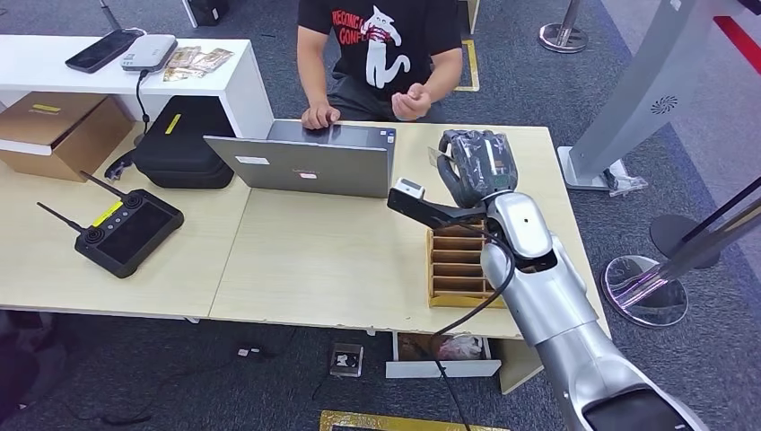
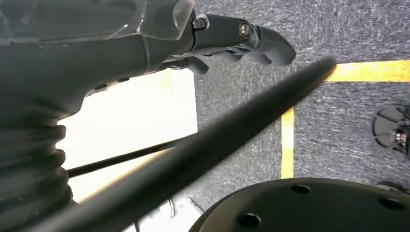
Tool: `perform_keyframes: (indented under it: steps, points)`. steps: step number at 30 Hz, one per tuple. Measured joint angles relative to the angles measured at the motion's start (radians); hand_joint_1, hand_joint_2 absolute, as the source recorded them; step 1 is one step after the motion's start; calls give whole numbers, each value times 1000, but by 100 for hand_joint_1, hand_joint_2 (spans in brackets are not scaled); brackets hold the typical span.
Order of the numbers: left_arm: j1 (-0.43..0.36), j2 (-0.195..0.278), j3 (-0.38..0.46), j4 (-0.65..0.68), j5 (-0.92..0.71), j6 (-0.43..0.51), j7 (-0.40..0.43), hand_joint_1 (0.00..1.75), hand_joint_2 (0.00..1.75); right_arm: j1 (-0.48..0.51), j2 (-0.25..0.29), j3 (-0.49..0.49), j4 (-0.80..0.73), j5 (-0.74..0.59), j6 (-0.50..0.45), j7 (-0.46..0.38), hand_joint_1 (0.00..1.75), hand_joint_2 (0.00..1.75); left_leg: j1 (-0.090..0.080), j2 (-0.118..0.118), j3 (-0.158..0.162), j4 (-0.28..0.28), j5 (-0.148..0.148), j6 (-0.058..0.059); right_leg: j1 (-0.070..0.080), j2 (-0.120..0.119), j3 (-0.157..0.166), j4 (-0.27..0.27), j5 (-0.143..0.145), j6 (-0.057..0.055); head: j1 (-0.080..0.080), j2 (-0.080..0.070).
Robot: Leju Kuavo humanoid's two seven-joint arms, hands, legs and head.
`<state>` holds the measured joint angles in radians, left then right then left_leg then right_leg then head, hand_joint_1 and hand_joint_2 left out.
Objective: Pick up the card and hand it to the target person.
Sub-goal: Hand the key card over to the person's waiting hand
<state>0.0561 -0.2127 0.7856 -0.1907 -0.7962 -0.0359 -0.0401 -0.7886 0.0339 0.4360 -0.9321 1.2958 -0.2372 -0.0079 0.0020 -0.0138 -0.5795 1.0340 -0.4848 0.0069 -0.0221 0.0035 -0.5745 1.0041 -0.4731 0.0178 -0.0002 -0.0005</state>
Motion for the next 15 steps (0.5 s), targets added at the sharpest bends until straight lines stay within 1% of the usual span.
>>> perform_keyframes:
  steps: [9, 14, 15]
  points:
    - [1, -5, 25, 0, 7, 3, 3, 0, 175, -59, 34, 0, 112, -3, -18, -13, 164, 175, 0, 0, 0, 0, 0, 0, 0, 0, 0, 0, 0, 0, 0, 0]
    - [0, -5, 32, 0, 9, 0, 6, 0, 175, -75, 59, 0, 161, -3, -23, -13, 160, 175, 0, 0, 0, 0, 0, 0, 0, 0, 0, 0, 0, 0, 0, 0]
    - [0, -5, 35, 0, 12, -1, 8, 0, 131, -79, 64, 0, 169, -3, -22, -12, 154, 175, 0, 0, 0, 0, 0, 0, 0, 0, 0, 0, 0, 0, 0, 0]
